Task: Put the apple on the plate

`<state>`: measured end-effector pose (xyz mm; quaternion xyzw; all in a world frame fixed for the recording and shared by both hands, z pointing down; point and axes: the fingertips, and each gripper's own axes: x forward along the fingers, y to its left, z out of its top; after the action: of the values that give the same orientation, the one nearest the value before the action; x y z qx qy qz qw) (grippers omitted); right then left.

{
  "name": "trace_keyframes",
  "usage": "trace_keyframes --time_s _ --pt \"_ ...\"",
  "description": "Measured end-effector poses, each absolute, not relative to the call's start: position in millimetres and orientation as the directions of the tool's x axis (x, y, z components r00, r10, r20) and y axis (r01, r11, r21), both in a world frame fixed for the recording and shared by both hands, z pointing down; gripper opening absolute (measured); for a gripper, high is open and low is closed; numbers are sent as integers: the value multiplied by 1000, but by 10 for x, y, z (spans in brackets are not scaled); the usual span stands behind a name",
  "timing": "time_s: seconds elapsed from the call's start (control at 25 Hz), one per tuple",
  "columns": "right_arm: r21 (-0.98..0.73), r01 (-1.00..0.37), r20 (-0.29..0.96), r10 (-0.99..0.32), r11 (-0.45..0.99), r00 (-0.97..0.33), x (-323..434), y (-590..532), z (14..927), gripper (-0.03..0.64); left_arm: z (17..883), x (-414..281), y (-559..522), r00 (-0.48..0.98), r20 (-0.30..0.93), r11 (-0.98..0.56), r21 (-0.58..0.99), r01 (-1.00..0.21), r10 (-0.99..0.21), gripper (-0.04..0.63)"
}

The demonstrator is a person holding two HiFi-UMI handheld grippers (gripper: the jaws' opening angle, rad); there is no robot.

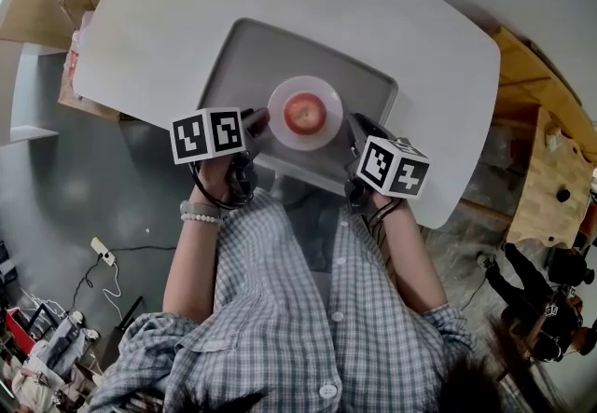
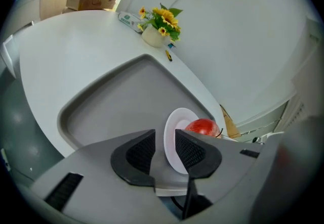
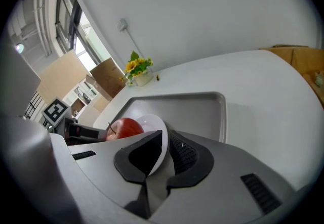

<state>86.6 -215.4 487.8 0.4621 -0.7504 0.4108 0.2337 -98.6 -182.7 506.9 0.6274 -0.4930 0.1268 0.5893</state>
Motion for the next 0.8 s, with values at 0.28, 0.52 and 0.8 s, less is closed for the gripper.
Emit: trace_keyframes --time_s 0.28,0.52,0.8 --pt "-288 -902 582 -689 322 -432 1000 -2198 4205 34 4614 -1146 -1879 435 681 82 586 -806 -589 20" --pt "-137 -896 446 -782 422 -436 994 -2048 3487 26 3991 -1002 -1893 493 527 -115 594 -796 -692 11" --pt "-151 -898 303 -846 412 -439 1026 -1927 2788 26 3120 -838 -1852 535 386 -345 462 -817 -751 11"
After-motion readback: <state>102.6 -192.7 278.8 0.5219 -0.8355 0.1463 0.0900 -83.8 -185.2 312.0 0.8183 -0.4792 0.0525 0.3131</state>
